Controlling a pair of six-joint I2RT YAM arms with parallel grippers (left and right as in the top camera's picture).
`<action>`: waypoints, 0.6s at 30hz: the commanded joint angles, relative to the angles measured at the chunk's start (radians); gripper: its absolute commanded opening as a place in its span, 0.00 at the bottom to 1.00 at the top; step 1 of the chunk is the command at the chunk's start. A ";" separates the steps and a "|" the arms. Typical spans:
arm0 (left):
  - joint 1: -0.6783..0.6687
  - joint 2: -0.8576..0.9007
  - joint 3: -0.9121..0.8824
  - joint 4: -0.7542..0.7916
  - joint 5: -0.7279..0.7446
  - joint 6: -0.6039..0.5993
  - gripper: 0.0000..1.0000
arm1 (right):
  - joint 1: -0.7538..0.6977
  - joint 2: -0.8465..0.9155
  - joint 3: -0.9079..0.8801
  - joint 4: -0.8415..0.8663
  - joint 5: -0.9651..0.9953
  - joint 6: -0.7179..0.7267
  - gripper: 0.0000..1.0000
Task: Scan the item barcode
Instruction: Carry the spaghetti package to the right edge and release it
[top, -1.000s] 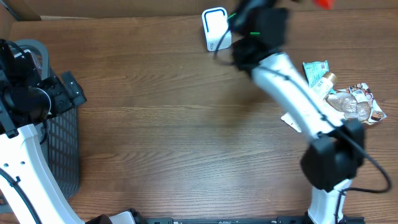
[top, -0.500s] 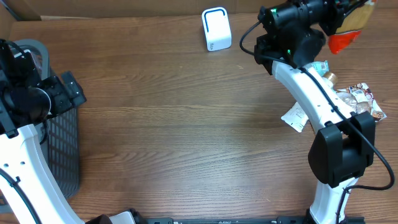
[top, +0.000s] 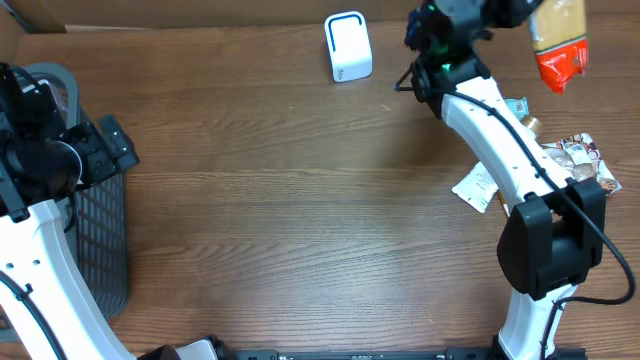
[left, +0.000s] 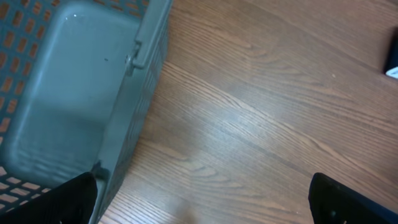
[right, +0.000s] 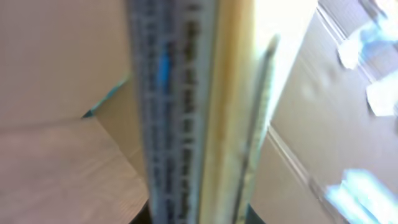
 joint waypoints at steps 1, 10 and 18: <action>0.002 -0.002 0.002 0.002 0.008 0.015 0.99 | 0.025 -0.051 0.014 -0.244 -0.173 0.388 0.03; 0.002 -0.002 0.002 0.002 0.008 0.015 0.99 | 0.024 -0.194 0.022 -0.944 -0.728 1.003 0.03; 0.002 -0.002 0.002 0.002 0.008 0.015 1.00 | -0.253 -0.423 0.031 -1.192 -1.593 1.349 0.04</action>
